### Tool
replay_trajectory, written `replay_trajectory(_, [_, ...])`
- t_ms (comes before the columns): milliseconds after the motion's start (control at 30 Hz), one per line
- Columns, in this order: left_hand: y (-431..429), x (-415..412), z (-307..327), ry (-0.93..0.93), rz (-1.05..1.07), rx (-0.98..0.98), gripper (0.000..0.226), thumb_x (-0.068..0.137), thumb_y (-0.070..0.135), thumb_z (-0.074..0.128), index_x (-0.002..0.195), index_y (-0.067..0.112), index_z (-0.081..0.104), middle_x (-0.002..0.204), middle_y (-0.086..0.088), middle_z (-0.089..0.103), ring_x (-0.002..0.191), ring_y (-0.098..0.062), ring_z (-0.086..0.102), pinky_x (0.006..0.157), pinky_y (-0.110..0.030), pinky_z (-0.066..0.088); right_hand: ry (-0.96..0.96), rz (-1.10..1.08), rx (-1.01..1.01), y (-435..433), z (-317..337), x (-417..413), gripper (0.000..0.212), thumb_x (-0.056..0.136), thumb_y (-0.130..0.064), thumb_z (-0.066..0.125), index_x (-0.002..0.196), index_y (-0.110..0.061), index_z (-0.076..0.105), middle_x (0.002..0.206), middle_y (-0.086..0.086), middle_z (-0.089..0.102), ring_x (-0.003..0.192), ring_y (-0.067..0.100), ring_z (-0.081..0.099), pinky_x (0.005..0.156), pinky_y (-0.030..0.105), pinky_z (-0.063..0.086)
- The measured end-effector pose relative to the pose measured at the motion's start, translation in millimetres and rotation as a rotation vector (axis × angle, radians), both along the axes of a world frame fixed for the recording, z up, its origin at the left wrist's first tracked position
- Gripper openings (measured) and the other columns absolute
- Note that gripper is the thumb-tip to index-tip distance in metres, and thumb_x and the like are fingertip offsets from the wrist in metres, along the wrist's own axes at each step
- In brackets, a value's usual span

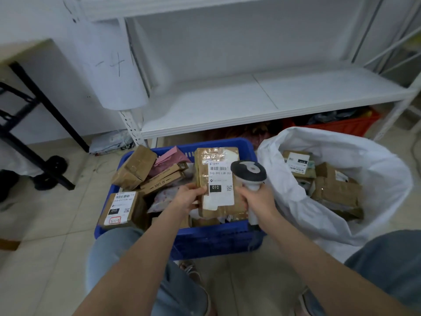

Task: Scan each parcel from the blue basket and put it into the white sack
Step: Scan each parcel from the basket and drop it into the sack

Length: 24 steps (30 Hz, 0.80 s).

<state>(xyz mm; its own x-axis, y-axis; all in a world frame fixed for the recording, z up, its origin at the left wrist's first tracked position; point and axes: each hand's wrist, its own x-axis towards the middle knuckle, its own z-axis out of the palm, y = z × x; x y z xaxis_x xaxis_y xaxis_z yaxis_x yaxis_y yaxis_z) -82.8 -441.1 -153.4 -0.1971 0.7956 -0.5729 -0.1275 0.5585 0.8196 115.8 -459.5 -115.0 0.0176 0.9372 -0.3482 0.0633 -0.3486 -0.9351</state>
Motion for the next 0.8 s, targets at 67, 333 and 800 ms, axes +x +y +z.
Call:
replay_trajectory(67, [-4,7,0,0.019,-0.016,0.017,0.037,0.088,0.006,0.063,0.125,0.004,0.055,0.112,-0.012,0.068,0.102,-0.028,0.065,0.087,-0.044,0.053,-0.042,-0.007,-0.018,-14,3,0,0.012,0.081,-0.018,0.071,0.076,-0.011,0.062,0.057,0.001,0.06,0.046,0.011,0.051,0.052,0.027,0.043])
replay_trajectory(333, [-14,29,-6,0.038,-0.021,0.048,0.045,0.091,0.002,0.059,0.134,0.004,0.047,0.117,-0.013,0.065,0.094,-0.022,0.064,0.07,-0.034,0.051,-0.005,-0.041,-0.066,-54,10,4,0.011,0.085,-0.021,0.069,0.081,-0.012,0.063,0.056,0.002,0.061,0.044,0.011,0.052,0.048,0.024,0.044])
replay_trajectory(800, [-8,35,-12,0.049,-0.025,0.033,0.043,0.092,0.003,0.057,0.134,0.005,0.047,0.112,-0.011,0.065,0.097,-0.024,0.062,0.083,-0.043,0.05,0.026,-0.071,-0.107,-58,12,9,0.016,0.083,-0.018,0.068,0.088,-0.004,0.066,0.057,0.004,0.061,0.042,0.009,0.051,0.045,0.02,0.043])
